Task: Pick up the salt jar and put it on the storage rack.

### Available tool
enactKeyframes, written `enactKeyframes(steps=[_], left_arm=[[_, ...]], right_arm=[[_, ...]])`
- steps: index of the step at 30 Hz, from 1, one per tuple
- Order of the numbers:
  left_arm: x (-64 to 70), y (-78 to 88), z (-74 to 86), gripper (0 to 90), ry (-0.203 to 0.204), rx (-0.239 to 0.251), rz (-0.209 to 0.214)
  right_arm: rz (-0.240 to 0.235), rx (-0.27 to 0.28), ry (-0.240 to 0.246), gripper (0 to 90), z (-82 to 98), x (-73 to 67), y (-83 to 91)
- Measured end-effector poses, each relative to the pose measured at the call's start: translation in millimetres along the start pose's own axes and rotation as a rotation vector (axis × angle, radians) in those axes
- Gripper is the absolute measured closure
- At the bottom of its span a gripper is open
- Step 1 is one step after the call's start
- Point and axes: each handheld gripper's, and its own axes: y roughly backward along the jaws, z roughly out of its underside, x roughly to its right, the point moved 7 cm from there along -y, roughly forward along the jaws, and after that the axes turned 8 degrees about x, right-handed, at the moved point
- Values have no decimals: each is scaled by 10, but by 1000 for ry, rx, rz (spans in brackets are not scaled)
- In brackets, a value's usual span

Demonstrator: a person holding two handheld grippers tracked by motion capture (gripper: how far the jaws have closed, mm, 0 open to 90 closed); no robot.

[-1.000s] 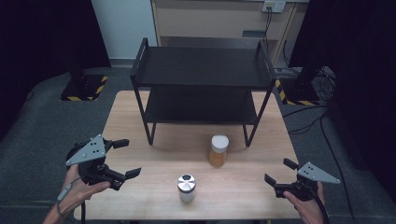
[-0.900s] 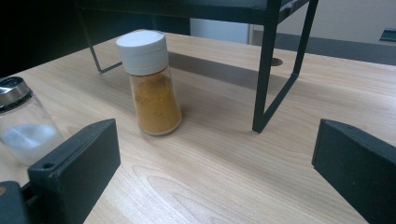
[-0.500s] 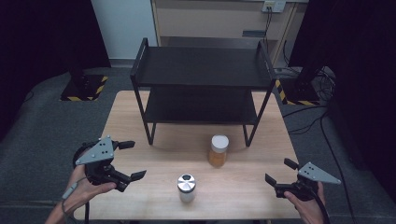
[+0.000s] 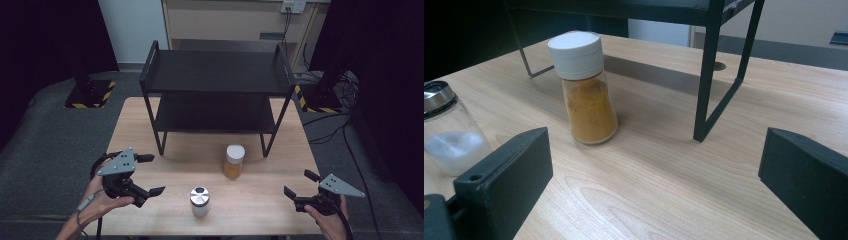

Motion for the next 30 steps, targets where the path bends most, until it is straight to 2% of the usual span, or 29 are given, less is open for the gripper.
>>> enactKeyframes(steps=[12,19,26,30], left_arm=[[11,-254,-24,11,-8,-45,53],[34,-461,4,11,-18,-87,87],[57,-656,70,12,-4,-107,126],[63,-731,106,13,2,-112,132]], right_arm=[[1,-1,0,13,1,1,-1],[6,2,0,13,0,-1,7],[8,1,-1,14,2,-1,8],[9,3,0,14,0,-2,7]])
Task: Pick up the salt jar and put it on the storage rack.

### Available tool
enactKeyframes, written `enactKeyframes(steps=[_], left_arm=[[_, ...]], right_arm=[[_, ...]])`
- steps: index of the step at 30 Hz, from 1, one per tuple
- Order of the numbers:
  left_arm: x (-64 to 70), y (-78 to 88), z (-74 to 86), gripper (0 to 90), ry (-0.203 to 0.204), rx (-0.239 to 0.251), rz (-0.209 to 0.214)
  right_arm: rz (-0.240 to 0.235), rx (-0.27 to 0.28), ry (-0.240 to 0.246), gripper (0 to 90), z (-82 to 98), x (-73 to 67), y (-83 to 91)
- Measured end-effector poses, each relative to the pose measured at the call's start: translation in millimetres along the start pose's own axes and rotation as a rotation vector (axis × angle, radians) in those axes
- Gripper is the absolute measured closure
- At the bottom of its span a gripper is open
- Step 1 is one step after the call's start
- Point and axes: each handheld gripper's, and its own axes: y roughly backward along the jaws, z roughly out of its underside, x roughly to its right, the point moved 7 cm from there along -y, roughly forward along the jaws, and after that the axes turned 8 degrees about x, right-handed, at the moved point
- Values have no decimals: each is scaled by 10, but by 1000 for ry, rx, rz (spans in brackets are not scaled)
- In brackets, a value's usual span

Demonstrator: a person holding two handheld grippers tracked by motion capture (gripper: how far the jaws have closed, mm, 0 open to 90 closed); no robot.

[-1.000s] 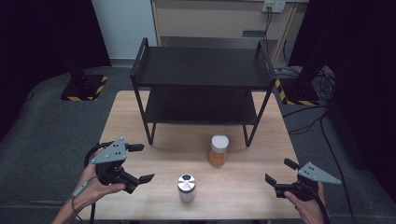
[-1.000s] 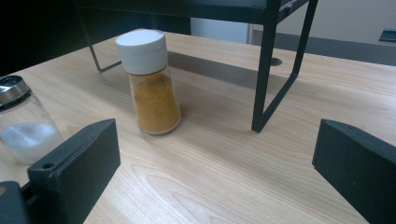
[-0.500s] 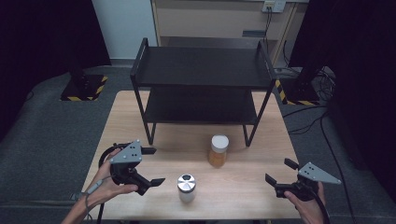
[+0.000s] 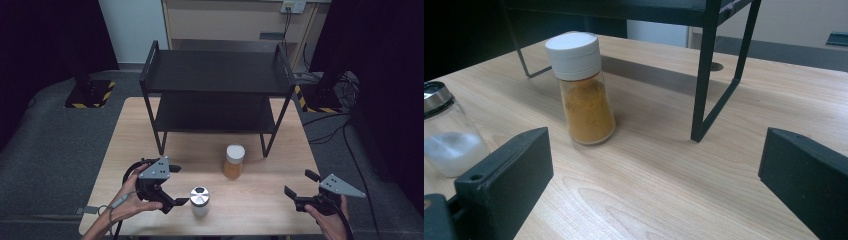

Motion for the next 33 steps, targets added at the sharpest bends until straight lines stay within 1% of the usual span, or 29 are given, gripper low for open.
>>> enactKeyframes(steps=[7,8,9,11,14,18,20,24,25,27,28,29,30,31,32,33], left_arm=[[-8,-207,72,29,-2,-18,36],[-11,-276,91,32,-3,-30,44],[-11,-276,91,35,-3,-30,44],[-14,-340,109,40,-6,-45,51],[-10,-421,143,46,-4,-54,55],[2,-504,193,57,-1,-59,68],[-1,-541,219,59,9,-57,75],[-6,-609,264,81,15,-58,79],[-11,-626,270,82,13,-65,81],[-1,-654,295,86,14,-53,80],[2,-661,301,111,14,-48,83],[8,-670,302,111,10,-49,83],[15,-680,303,151,2,-53,81],[21,-686,306,151,-11,-57,79],[25,-698,321,193,-11,-56,77],[25,-698,321,257,-11,-56,77]], right_arm=[[0,-1,-3,14,2,6,1],[1,-1,-2,14,3,8,1],[1,-1,-2,14,3,8,1],[1,1,-3,14,3,6,4],[1,1,-2,14,3,3,6],[3,0,-2,13,3,4,3],[3,0,-2,13,3,3,3],[2,1,-1,14,0,-3,1],[2,0,-1,14,0,-3,1],[3,1,-1,14,1,0,4],[4,1,-2,14,2,4,6],[4,1,-2,14,2,4,6],[5,1,-3,13,3,5,7],[5,1,-3,13,3,5,7],[5,1,-2,13,3,3,6],[5,1,-2,13,3,3,6]])
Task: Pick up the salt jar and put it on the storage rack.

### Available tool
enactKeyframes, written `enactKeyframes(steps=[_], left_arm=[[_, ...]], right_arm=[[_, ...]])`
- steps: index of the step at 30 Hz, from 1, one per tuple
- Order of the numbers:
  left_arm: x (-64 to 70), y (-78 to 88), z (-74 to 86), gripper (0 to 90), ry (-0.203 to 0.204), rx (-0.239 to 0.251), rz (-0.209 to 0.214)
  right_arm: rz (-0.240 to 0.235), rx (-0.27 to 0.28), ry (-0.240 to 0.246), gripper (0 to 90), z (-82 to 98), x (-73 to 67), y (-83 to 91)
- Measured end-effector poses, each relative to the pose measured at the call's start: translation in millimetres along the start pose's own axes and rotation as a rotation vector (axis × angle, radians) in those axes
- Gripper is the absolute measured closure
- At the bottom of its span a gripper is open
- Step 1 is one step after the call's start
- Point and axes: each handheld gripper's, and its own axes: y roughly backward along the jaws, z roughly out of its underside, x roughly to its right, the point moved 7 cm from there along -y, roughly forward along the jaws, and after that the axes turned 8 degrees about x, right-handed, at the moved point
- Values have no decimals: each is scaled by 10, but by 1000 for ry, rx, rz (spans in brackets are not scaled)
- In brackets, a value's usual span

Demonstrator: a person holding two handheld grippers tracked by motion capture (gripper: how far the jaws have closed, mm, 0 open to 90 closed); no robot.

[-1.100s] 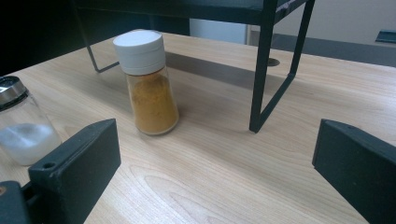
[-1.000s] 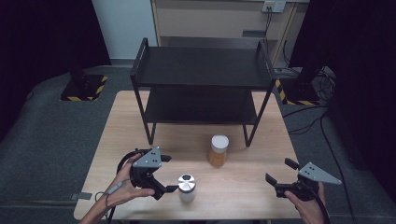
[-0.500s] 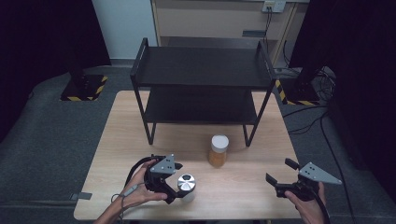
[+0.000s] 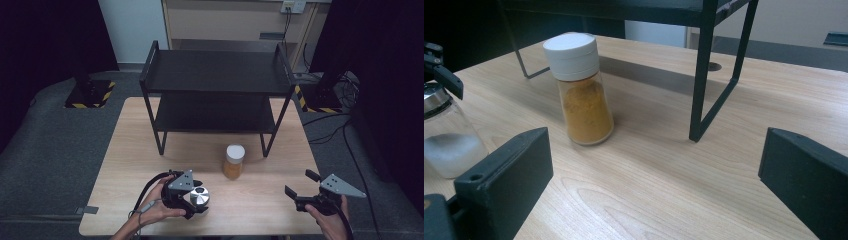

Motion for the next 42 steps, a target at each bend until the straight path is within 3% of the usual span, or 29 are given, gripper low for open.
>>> enactKeyframes(steps=[4,13,20,24,28,36,42], left_arm=[[24,15,2,315,-26,3,-9],[32,30,-19,322,-8,1,-16],[29,135,-90,325,5,12,-31],[-31,271,-176,326,44,55,-28],[-84,428,-303,326,59,81,-39],[-168,812,-705,326,44,90,-72],[-233,1116,-970,326,56,135,-89]], right_arm=[[-2,-1,3,13,-1,-5,-2],[-1,1,4,13,-1,-4,0],[-7,0,4,12,1,-3,-5],[-6,0,5,12,0,-6,-7],[-7,-2,5,12,1,-5,-10],[-13,-6,4,12,3,-2,-21],[-21,-2,6,11,5,-5,-26]])
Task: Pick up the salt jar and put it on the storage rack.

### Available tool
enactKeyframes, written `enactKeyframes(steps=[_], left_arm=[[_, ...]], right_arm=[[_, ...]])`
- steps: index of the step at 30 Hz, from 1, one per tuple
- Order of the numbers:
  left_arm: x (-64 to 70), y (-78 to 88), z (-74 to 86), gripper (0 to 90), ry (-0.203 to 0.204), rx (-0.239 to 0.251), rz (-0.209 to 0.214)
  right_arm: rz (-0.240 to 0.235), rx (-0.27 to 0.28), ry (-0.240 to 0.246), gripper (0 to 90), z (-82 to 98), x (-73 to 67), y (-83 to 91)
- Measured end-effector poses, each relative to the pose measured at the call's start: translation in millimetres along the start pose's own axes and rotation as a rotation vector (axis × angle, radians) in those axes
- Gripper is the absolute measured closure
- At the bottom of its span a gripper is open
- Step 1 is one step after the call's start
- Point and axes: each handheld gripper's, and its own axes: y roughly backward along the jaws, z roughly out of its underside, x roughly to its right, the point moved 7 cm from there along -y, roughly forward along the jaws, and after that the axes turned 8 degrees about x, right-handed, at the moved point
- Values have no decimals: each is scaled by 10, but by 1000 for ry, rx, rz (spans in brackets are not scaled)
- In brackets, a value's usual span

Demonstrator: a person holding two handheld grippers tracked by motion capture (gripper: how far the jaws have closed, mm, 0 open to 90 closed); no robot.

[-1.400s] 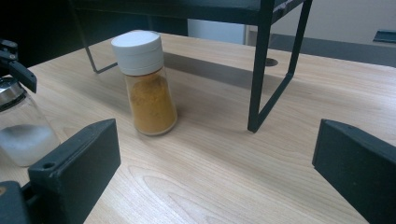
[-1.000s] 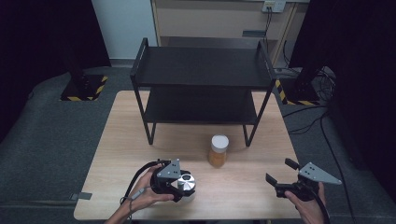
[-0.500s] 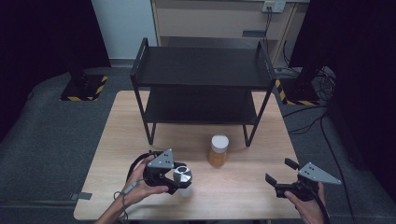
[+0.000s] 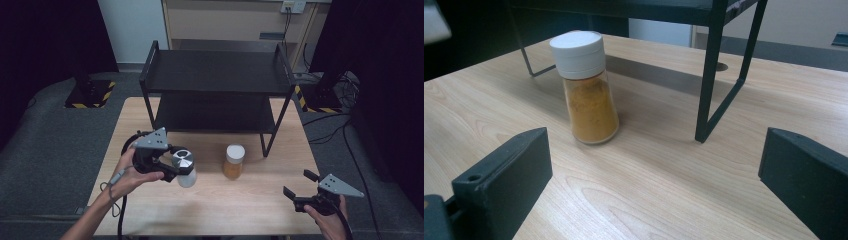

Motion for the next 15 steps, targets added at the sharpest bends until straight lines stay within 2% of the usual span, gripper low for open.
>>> enactKeyframes(steps=[6,11,15], left_arm=[[-57,188,-327,327,-2,-29,-12],[-79,294,-619,327,-23,-64,-34],[-108,376,-845,327,-39,-61,-47]], right_arm=[[-2,-1,0,9,-1,-3,-6],[-6,1,6,9,-2,-9,-15],[-8,1,5,9,-1,-8,-17]])
